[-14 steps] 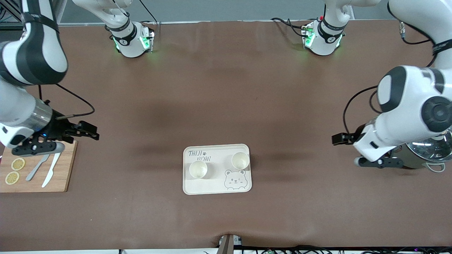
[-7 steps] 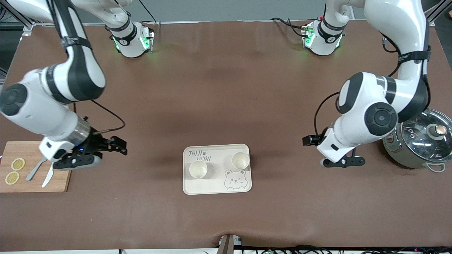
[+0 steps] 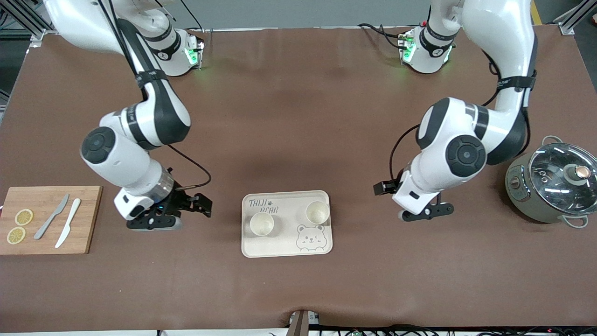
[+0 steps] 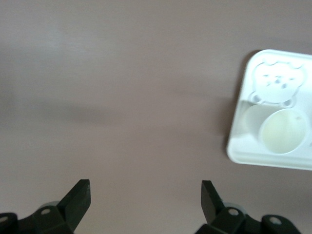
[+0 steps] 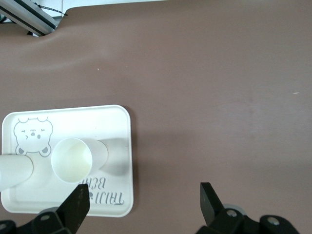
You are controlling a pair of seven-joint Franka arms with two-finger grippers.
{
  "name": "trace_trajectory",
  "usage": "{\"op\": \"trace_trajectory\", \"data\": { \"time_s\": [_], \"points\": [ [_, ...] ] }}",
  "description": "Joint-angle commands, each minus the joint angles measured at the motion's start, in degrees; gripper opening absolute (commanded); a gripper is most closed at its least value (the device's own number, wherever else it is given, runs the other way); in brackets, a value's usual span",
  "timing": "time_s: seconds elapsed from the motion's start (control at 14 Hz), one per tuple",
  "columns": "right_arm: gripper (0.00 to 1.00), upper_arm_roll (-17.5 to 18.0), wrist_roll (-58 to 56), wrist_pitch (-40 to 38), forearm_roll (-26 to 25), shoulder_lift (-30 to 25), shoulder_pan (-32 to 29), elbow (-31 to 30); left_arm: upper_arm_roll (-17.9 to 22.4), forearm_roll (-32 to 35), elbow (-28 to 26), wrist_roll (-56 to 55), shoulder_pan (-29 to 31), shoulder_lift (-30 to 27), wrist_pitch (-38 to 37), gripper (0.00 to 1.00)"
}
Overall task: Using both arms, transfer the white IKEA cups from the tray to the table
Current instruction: 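Move the right gripper toward one cup while the left gripper reaches the other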
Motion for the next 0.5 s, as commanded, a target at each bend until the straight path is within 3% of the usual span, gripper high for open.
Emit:
{"op": "trace_trajectory", "data": {
  "time_s": [0.0, 0.43],
  "points": [
    [1.00, -0.56, 2.76, 2.64, -0.09, 4.44, 2.58, 2.42, 0.34, -2.65, 1.35, -4.22, -2.10, 2.47, 3.61, 1.00],
    [1.00, -0.82, 4.97, 4.68, -0.27, 10.25, 5.84, 6.55, 0.34, -2.74, 1.35, -8.46, -6.15, 6.96, 13.63, 1.00]
  ]
}}
